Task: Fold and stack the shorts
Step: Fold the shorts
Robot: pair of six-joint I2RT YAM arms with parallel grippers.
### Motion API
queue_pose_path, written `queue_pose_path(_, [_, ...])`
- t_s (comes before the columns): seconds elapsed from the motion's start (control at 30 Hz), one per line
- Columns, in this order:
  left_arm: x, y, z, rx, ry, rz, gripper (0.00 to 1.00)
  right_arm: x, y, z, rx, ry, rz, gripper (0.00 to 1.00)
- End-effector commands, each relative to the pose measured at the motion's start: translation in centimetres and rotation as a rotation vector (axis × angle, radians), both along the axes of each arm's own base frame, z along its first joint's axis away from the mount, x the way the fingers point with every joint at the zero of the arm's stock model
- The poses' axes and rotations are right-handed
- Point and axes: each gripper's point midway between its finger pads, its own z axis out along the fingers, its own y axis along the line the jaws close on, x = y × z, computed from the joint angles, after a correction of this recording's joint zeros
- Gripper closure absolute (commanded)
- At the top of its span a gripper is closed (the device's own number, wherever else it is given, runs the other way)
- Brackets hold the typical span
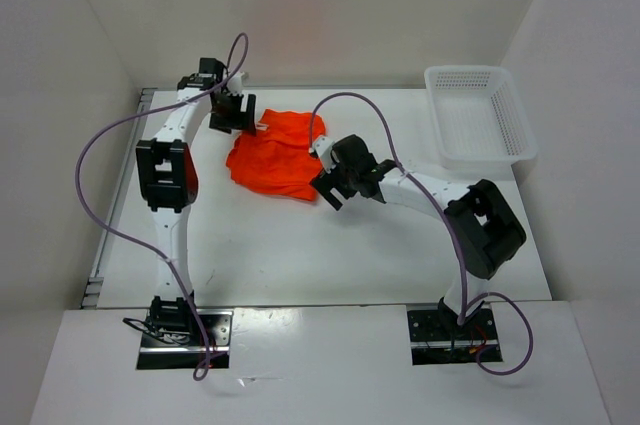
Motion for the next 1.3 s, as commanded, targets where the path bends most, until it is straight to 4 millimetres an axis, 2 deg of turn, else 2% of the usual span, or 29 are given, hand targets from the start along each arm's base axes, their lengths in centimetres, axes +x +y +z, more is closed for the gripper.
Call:
queue_pose_path(0.0, [0.3, 2.2, 3.0, 0.054, -0.075, 0.049, 0.11, 1.1, 1.4, 3.9, 0.089, -0.074, 0.02, 0.0])
queue_pose_path(0.03, [-0.5, 2.8, 2.6, 0.055, -0.055, 0.059, 0.11, 1.3, 1.5, 3.9, 0.09, -0.075, 0.02, 0.0])
queue_pose_path(0.1, [-0.8, 3.4, 2.3, 0.063, -0.054, 0.073, 0.11, 1.6, 1.5, 4.3, 0.09, -0.087, 0.014, 0.0])
queue_pose_path(0.13, [-1.1, 3.4, 2.9, 0.063, -0.065, 0.073, 0.11, 1.9, 1.6, 4.8, 0.093, -0.1, 0.007, 0.0])
queue_pose_path(0.17, [-1.8, 3.4, 2.2, 0.064, -0.047, 0.073, 0.11, 1.9, 1.6, 4.8, 0.087, -0.104, 0.013, 0.0])
queue_pose_path(0.23, [-2.4, 4.4, 3.2, 0.064, -0.063, 0.092, 0.1, 2.1, 1.7, 5.2, 0.093, -0.112, 0.013, 0.0])
queue_pose_path(0.27, [-3.0, 4.2, 2.8, 0.056, -0.052, 0.087, 0.07, 1.9, 1.7, 5.1, 0.092, -0.101, 0.02, 0.0])
queue_pose_path(0.3, [-3.4, 4.5, 3.8, 0.047, -0.066, 0.091, 0.0, 2.0, 2.0, 5.5, 0.104, -0.105, 0.027, 0.0])
queue_pose_path(0.4, [-4.6, 4.9, 4.1, 0.047, -0.069, 0.102, 0.0, 1.5, 2.8, 5.7, 0.136, -0.079, 0.055, 0.0])
queue_pose_path(0.6, [-5.1, 5.6, 4.3, 0.057, -0.082, 0.117, 0.0, 1.7, 3.4, 5.6, 0.147, -0.07, 0.071, 0.0])
queue_pose_path(0.63, [-5.1, 6.2, 4.3, 0.057, -0.082, 0.129, 0.0, 1.7, 3.4, 5.6, 0.147, -0.07, 0.071, 0.0])
queue_pose_path(0.67, [-5.1, 6.2, 4.8, 0.057, -0.092, 0.129, 0.0, 1.7, 3.7, 5.6, 0.156, -0.063, 0.084, 0.0])
queue_pose_path(0.77, [-5.6, 6.6, 4.4, 0.05, -0.079, 0.137, 0.0, 1.4, 4.1, 5.1, 0.163, -0.043, 0.101, 0.02])
queue_pose_path(0.8, [-6.1, 7.0, 3.6, 0.05, -0.056, 0.147, 0.0, 1.3, 4.7, 4.9, 0.161, -0.04, 0.113, 0.05])
queue_pose_path(0.87, [-6.6, 7.4, 3.3, 0.05, -0.049, 0.156, 0.0, 0.4, 6.1, 3.6, 0.155, -0.016, 0.151, 0.08])
queue_pose_path(0.9, [-7.2, 7.4, 2.4, 0.049, -0.022, 0.155, 0.0, 0.5, 6.3, 3.4, 0.156, -0.017, 0.151, 0.12])
queue_pose_path(0.93, [-7.4, 7.3, 2.5, 0.049, -0.029, 0.155, 0.0, 0.2, 6.6, 2.9, 0.149, -0.007, 0.161, 0.14])
queue_pose_path(1.13, [-8.0, 8.1, 2.6, 0.05, -0.035, 0.174, 0.0, 0.6, 7.0, 1.2, 0.143, 0.026, 0.145, 0.36])
queue_pose_path(1.27, [-8.1, 8.4, 2.6, 0.042, -0.035, 0.179, 0.0, 0.5, 7.0, 0.1, 0.129, 0.045, 0.144, 0.41])
